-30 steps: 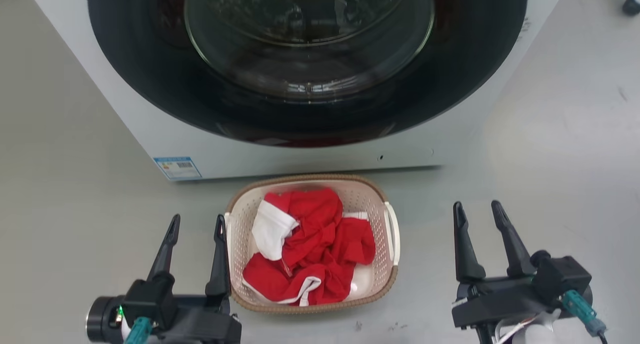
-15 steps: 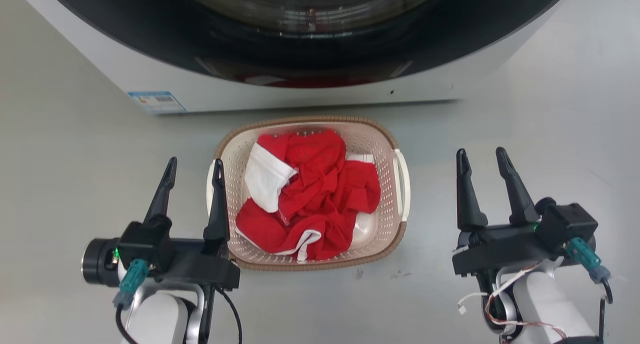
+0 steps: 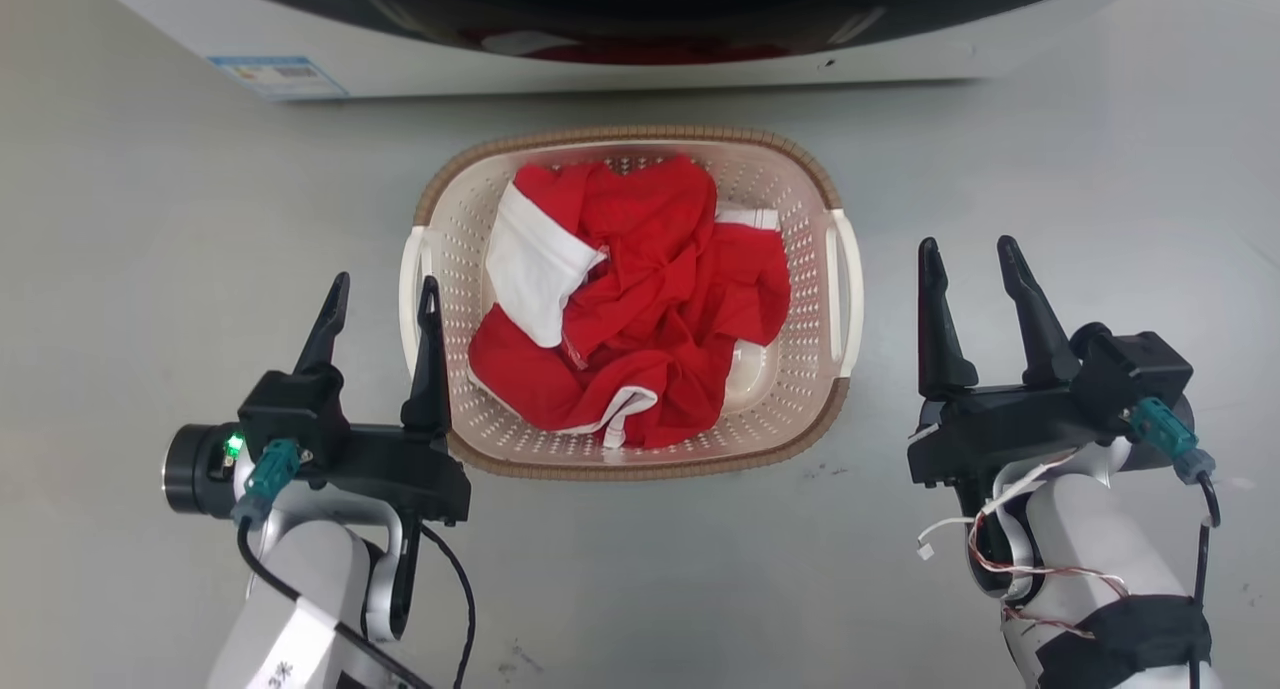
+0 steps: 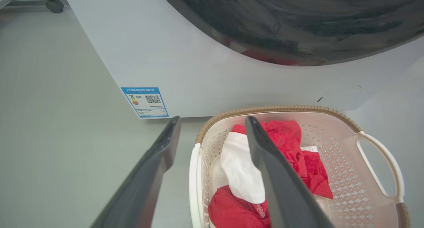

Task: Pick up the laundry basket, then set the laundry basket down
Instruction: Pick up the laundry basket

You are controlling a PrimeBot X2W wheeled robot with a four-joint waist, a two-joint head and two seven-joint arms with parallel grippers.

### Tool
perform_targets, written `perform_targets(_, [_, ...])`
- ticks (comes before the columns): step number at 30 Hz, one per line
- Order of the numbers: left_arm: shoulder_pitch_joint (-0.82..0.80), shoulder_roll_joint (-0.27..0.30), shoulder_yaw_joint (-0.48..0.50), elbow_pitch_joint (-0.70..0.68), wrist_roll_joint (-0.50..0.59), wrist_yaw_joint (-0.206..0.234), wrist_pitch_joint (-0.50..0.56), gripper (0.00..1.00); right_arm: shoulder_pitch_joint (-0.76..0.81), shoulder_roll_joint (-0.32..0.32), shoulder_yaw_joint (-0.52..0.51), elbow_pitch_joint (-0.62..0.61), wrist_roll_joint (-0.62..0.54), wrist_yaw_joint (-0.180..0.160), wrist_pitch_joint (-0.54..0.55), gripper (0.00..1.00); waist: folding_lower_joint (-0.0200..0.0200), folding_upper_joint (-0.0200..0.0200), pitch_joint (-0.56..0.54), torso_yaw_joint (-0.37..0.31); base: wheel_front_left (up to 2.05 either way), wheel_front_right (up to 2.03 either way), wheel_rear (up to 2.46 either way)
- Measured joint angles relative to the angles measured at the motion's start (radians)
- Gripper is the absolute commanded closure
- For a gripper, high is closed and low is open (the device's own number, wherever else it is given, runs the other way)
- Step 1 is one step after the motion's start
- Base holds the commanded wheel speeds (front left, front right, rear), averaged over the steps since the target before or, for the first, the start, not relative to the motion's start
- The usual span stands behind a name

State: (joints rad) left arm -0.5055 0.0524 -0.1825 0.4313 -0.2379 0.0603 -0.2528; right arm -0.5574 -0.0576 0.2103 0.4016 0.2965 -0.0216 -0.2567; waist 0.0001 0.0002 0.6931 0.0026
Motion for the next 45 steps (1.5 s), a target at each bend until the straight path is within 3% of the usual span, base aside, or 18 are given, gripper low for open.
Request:
perform_targets(25, [-0.209,-0.02,-0.01,0.366,-0.052,-0.035,0.0,0.0,-0.155,-0.004,0.03,0.286,-0.005,0.013,0.0,0.0,-0.0001,-0.0001,0.131,0.051,0.0,0.0,0.0])
perform_targets(45, [-0.351,-0.023,-0.08,0.504,-0.084,-0.067,0.0,0.0,-0.271,-0.006,0.094,0.385,0.039,0.004,0.0,0.0,-0.0001,-0.0003,0.214,0.077,0.0,0.0,0.0])
